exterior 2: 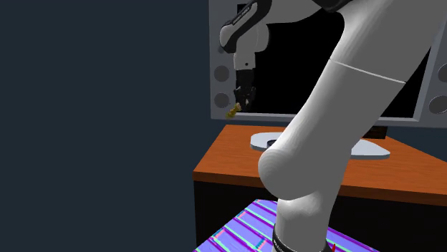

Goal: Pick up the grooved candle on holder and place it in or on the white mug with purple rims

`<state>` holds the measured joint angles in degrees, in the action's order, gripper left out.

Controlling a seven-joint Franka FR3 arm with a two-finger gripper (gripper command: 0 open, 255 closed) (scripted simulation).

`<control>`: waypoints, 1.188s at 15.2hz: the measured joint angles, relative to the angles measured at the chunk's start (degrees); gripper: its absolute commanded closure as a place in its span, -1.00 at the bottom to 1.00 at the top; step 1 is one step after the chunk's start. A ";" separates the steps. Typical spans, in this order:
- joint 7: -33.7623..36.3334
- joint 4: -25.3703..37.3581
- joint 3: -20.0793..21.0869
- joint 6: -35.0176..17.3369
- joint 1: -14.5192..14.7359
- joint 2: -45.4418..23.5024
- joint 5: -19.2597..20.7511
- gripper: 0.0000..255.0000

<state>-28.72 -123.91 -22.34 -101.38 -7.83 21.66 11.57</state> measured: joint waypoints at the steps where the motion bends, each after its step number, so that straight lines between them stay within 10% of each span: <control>1: -1.06 -0.30 -0.70 0.25 -0.57 0.72 0.55 1.00; 18: -14.41 -4.59 -10.97 -1.32 -7.17 6.24 7.58 1.00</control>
<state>-43.14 -128.51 -33.31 -102.70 -15.00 27.91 19.15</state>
